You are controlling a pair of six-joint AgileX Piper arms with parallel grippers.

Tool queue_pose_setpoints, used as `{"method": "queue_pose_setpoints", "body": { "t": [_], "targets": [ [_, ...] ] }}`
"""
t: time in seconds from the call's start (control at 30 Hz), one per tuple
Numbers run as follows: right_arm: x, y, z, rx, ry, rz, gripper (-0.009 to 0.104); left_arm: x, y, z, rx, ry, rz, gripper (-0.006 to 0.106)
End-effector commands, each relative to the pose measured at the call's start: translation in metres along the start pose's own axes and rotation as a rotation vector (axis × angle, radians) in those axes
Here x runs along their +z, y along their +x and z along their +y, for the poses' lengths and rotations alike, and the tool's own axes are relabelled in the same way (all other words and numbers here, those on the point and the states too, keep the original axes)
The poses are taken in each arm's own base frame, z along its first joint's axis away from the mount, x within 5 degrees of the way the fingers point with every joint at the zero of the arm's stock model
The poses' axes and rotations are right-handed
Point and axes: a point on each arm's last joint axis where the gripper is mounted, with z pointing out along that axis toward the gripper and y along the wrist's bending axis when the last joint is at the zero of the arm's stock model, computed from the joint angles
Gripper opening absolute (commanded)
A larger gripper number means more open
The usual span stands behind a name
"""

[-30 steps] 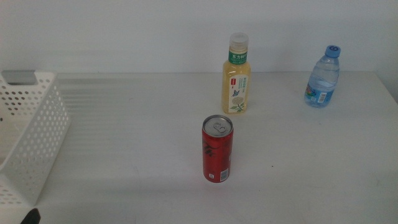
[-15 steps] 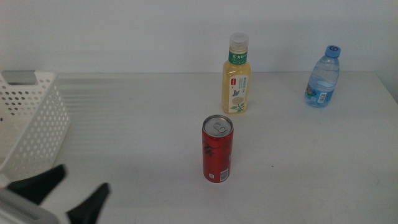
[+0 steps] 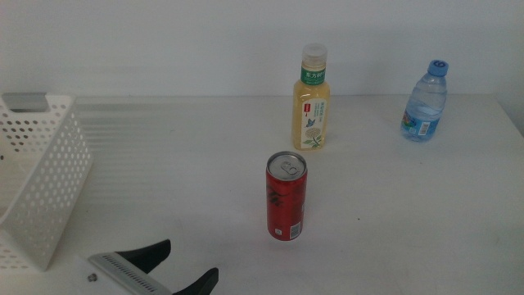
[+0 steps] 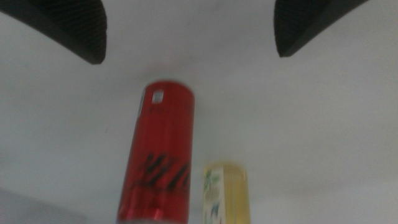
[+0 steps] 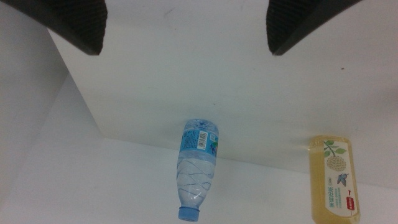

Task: Use arms to grab the bottles and put them into the dustbin to the left of the table.

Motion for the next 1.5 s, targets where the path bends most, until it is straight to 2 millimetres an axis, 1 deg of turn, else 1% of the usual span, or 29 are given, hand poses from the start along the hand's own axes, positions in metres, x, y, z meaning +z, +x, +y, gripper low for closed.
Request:
{"method": "queue_pose_setpoints", "body": {
  "t": [0.0,0.5,0.53,0.57,0.7,0.9,1.1,1.23,1.47],
  "targets": [
    [-0.003,-0.011,-0.002,-0.018,0.026,-0.112,0.067,-0.004,-0.009,0.0,-0.046,0.008,-0.145,0.085],
    [-0.003,-0.011,-0.002,-0.018,0.026,-0.112,0.067,-0.002,-0.008,0.001,-0.039,-0.001,-0.138,0.085],
    [-0.003,-0.011,-0.002,-0.018,0.026,-0.112,0.067,0.009,-0.02,-0.004,-0.056,0.017,-0.192,0.085],
    [-0.003,-0.011,-0.002,-0.018,0.026,-0.112,0.067,0.012,-0.023,-0.005,-0.057,0.021,-0.205,0.085],
    [-0.003,-0.011,-0.002,-0.018,0.026,-0.112,0.067,0.026,-0.033,-0.009,-0.066,0.021,-0.214,0.085],
    [-0.003,-0.011,-0.002,-0.018,0.026,-0.112,0.067,0.052,-0.046,-0.016,-0.015,0.006,-0.13,0.085],
    [-0.003,-0.011,-0.002,-0.018,0.026,-0.112,0.067,0.068,-0.064,-0.02,-0.019,0.009,-0.157,0.085],
    [-0.003,-0.011,-0.002,-0.018,0.026,-0.112,0.067,0.08,-0.068,-0.017,-0.007,0.029,-0.168,0.086],
    [-0.003,-0.011,-0.002,-0.018,0.026,-0.112,0.067,0.101,-0.074,-0.013,-0.013,0.116,-0.172,0.087]
  ]
}}
